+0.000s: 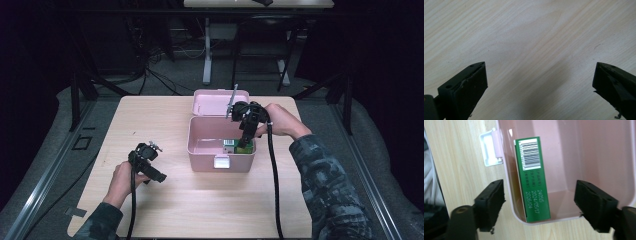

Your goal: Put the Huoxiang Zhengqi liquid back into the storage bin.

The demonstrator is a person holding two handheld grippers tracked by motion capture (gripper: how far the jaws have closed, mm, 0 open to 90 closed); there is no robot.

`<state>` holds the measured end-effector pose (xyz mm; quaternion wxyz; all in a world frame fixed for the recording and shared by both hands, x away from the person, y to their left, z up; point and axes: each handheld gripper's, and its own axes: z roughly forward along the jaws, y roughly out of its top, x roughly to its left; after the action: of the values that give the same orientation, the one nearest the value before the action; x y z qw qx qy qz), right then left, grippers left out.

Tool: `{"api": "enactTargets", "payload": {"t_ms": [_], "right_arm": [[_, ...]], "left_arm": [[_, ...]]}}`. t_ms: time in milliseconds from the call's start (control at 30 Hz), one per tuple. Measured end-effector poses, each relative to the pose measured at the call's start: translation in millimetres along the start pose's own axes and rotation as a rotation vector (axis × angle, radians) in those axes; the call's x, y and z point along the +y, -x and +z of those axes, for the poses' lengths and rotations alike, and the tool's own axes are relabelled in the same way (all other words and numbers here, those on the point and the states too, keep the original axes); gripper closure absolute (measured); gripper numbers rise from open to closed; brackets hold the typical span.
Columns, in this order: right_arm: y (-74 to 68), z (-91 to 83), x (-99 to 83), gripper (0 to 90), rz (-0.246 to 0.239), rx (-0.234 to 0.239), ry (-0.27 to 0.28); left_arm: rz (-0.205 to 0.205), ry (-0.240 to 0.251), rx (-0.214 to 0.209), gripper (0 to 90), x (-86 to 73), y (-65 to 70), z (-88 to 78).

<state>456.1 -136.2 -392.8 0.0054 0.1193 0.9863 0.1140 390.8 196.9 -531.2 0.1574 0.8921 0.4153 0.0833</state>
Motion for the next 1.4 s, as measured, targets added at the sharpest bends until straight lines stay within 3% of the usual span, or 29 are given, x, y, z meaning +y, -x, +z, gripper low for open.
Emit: {"api": "enactTargets", "payload": {"t_ms": [133, 467, 800, 1200, 1400], "right_arm": [[1.9, -6.7, -6.9, 15.0, 0.039, -0.013, 0.046], [9.4, -12.6, -25.2, 12.5, 0.143, -0.050, 0.140], [19.0, -16.5, -46.0, 10.8, 0.252, -0.086, 0.250], [28.3, -15.6, -55.5, 11.9, 0.324, -0.144, 0.292], [37.1, -9.9, -56.9, 12.6, 0.355, -0.160, 0.302]], "left_arm": [[-0.008, 0.004, -0.007, 0.0, 1.3, -0.4, -3.0], [-0.017, 0.033, -0.032, 0.0, 7.7, -4.1, -14.2], [-0.009, 0.104, -0.052, 0.0, 30.5, -1.1, -37.7], [0.019, 0.179, -0.088, 0.0, 68.4, 12.2, -57.0], [0.035, 0.190, -0.109, 0.0, 83.1, 16.6, -55.8]]}}
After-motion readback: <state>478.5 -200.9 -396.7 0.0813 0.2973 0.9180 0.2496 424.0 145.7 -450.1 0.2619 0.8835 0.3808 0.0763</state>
